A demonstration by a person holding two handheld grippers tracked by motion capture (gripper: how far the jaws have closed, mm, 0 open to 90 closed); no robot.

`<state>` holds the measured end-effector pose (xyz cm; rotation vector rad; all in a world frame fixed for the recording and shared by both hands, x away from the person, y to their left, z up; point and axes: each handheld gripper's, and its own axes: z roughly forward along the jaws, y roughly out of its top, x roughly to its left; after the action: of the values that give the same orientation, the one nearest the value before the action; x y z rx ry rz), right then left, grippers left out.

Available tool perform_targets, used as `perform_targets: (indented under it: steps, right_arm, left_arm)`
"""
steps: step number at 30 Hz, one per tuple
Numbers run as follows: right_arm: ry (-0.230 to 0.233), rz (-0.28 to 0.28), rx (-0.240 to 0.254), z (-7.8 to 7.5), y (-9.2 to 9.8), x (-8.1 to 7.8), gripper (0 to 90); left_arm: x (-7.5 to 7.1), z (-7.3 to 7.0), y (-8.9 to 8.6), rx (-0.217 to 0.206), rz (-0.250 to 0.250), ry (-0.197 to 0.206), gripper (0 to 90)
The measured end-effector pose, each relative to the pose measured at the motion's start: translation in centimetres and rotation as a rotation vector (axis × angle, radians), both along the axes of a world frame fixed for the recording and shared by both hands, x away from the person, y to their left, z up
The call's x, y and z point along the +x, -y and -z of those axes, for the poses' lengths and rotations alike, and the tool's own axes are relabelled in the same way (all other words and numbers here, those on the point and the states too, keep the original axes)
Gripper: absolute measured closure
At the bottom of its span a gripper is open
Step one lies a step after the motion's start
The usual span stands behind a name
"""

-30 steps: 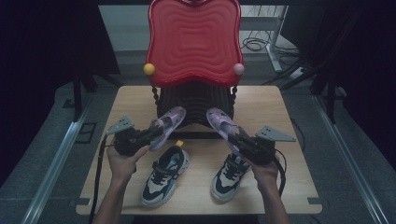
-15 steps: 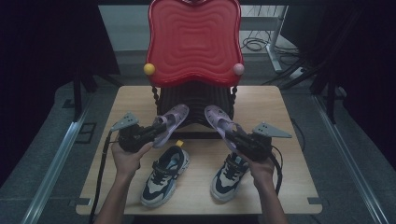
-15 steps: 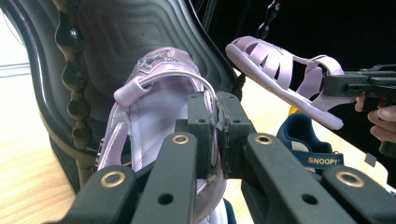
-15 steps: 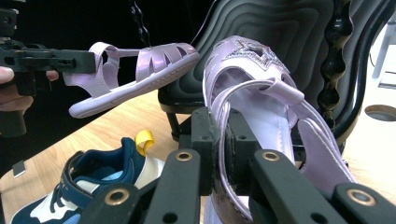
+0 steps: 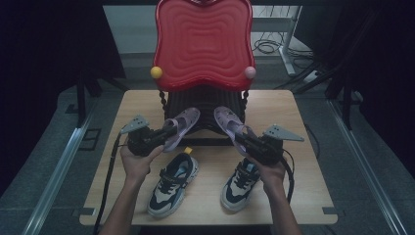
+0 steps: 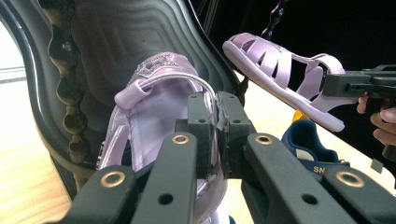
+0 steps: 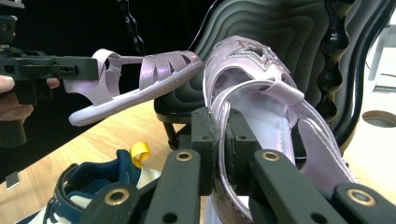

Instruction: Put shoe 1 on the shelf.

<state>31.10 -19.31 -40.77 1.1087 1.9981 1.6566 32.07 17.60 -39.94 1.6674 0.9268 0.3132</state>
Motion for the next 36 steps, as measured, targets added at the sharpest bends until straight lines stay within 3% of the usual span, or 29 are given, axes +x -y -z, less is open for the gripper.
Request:
perform_targets:
  steps: [25, 32, 36]
  right_arm:
    - [0.013, 0.027, 0.011, -0.6, -1.4, 1.5, 84.9]
    - [0.009, 0.044, 0.01, -0.5, -1.8, 2.2, 84.9]
    - [0.001, 0.051, 0.006, -0.5, -2.1, 2.7, 84.9]
  left_arm:
    - [1.7, -1.4, 1.5, 0.0, -0.019, 0.044, 85.4]
    - [2.4, -1.1, 1.9, -0.021, -0.037, 0.047, 85.4]
    - [2.8, -1.1, 2.1, -0.002, -0.035, 0.046, 85.4]
